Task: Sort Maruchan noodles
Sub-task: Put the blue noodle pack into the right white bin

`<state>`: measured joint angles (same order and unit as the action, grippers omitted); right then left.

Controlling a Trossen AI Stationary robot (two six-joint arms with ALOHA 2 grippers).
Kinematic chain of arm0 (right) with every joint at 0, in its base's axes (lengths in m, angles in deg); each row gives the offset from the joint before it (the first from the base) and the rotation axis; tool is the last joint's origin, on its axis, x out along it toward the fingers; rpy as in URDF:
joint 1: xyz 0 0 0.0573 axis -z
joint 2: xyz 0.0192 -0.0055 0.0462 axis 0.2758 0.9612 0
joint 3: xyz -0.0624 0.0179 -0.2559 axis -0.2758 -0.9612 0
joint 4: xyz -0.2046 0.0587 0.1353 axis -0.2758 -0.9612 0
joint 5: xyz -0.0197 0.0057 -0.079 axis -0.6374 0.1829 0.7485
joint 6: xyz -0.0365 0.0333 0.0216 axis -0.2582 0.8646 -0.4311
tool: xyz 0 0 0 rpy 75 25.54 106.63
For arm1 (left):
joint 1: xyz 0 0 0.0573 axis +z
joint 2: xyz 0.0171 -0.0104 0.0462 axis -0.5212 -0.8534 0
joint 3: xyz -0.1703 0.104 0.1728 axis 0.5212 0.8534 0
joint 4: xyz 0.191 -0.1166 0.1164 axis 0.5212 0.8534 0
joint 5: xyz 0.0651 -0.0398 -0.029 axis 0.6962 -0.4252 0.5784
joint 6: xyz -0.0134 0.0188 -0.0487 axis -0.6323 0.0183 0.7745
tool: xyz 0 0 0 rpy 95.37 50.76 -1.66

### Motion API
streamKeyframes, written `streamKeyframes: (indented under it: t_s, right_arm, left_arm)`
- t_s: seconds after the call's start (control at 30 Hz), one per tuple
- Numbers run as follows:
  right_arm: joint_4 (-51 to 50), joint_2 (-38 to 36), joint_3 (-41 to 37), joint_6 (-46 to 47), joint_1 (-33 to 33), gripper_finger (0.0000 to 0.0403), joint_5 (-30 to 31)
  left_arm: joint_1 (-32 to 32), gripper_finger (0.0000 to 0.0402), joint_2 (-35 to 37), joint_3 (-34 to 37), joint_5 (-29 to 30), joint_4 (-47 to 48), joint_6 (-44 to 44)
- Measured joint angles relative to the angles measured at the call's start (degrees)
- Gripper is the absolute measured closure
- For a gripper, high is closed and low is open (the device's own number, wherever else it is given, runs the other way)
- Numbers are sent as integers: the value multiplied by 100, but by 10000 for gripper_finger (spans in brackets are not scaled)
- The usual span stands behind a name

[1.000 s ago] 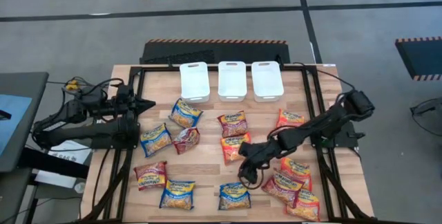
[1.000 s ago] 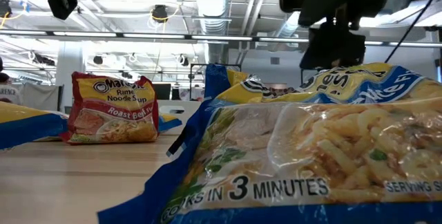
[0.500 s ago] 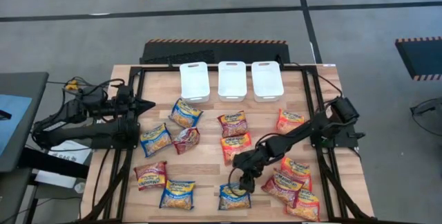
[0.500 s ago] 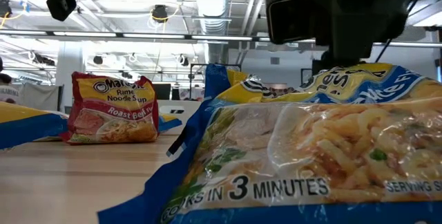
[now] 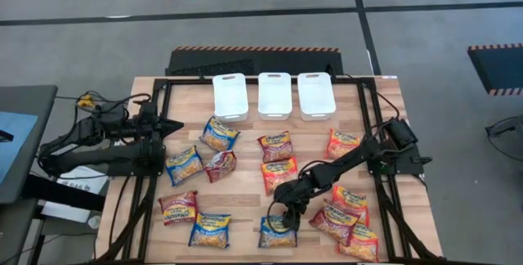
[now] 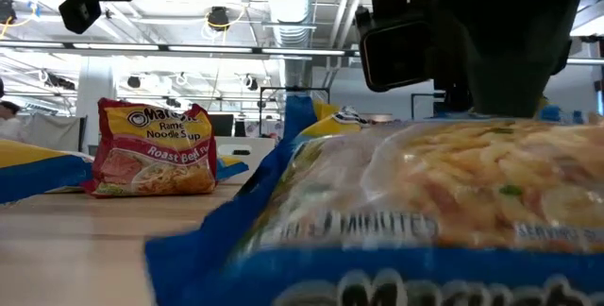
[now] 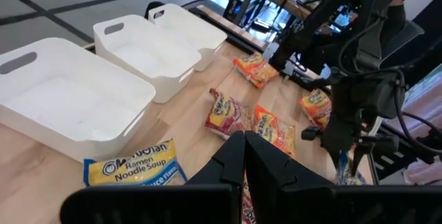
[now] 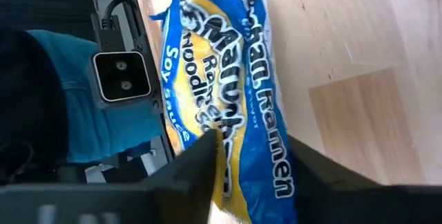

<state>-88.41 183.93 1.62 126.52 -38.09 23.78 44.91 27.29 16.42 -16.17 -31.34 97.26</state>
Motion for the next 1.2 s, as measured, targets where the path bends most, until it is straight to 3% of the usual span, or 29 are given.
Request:
streamKeyframes:
  t_s: [0.2, 0.57, 0.93, 1.2]
  right_arm:
    - [-7, -13, 0, -130, 0, 389, 2]
    - [-365, -565, -9, -384, 54, 397, 245]
    - [-1913, -2433, -2, -1209, 698, 398, 1755]
    - [-2829, -3778, -2, -2783, 2213, 398, 3317]
  left_arm:
    - [0, 401, 0, 1, 0, -43, 36]
    - [-1, 402, 0, 1, -2, -52, 36]
    - [0, 401, 0, 1, 0, -52, 11]
    - [-2, 401, 0, 1, 340, -52, -133]
